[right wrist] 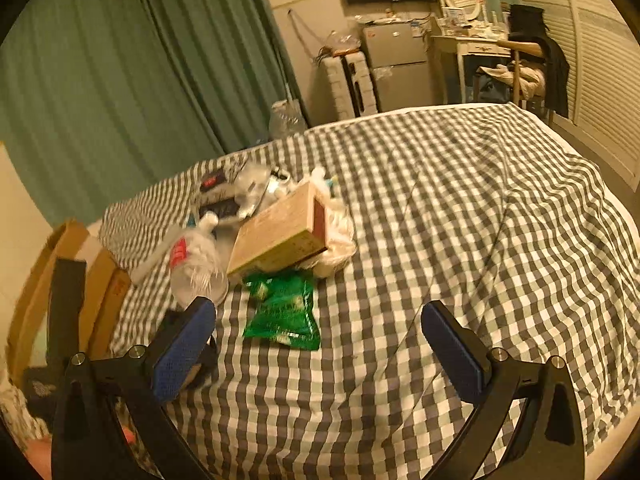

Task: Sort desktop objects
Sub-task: 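Grasp the tape roll with the left tool while the right tool grasps the green snack bag, then carry tape roll and green bag to the cardboard box and release both, then move both tools back over the bed toward the remaining items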

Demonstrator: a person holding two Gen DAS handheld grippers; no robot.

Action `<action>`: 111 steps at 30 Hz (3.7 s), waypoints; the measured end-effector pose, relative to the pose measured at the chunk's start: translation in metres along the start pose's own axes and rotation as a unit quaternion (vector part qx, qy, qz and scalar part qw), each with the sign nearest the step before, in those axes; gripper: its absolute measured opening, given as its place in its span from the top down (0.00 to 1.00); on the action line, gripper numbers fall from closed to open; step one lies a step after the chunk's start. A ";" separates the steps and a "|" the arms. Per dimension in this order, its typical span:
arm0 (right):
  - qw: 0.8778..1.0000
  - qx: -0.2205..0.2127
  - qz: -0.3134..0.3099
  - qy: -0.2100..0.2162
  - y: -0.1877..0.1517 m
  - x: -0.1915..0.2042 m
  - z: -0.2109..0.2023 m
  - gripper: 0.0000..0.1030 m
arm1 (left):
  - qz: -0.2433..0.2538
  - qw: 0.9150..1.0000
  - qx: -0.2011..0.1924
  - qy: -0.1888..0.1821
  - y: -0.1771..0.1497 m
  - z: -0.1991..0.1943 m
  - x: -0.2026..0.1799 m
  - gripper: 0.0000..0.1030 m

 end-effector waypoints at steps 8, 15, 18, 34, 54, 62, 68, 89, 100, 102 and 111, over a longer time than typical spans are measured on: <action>0.999 0.027 -0.040 0.000 -0.012 0.019 0.010 0.00 | 0.004 0.991 -0.128 -0.039 0.019 -0.076 0.001 0.21; 0.997 0.062 -0.047 0.010 -0.018 0.023 0.038 0.00 | 0.013 0.990 -0.139 0.020 0.025 -0.075 0.003 0.21; 0.996 0.080 -0.031 0.010 -0.017 0.021 0.055 0.00 | 0.004 0.990 -0.136 0.038 0.028 -0.062 0.012 0.21; 0.987 0.148 -0.070 -0.001 -0.040 0.034 0.103 0.59 | -0.026 0.989 -0.121 0.077 0.026 -0.044 0.052 0.21; 0.991 0.063 -0.101 0.058 0.009 0.110 -0.049 0.61 | -0.010 0.977 -0.203 0.067 0.031 -0.192 0.048 0.21; 0.981 0.025 -0.174 0.077 0.013 0.185 -0.111 0.61 | 0.044 0.968 -0.233 0.084 0.040 -0.274 0.085 0.21; 0.967 0.013 -0.215 0.135 0.017 0.265 -0.152 0.61 | 0.070 0.954 -0.260 0.129 0.042 -0.332 0.142 0.21; 0.939 0.101 -0.254 0.211 -0.017 0.430 -0.082 0.61 | 0.083 0.958 -0.231 0.149 0.053 -0.307 0.245 0.21; 0.939 0.155 -0.206 0.229 -0.032 0.428 0.000 0.23 | 0.075 0.972 -0.186 0.119 0.061 -0.241 0.270 0.17; 0.944 0.143 -0.186 0.233 -0.025 0.426 0.000 0.07 | 0.076 0.977 -0.174 0.101 0.059 -0.234 0.269 0.00; 0.960 0.075 -0.172 0.206 0.012 0.386 -0.039 0.07 | 0.077 0.972 -0.187 0.117 0.047 -0.252 0.258 0.00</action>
Point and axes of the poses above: each gripper's, at about its wrist camera, not at the fingertips, and z roughly the way its jaws point, x to its left, y to its top, the point moved 10 cm from there along z, roughly the way its jaws point, and after that the axes turned 4 degrees about z, right-handed, at the moved point
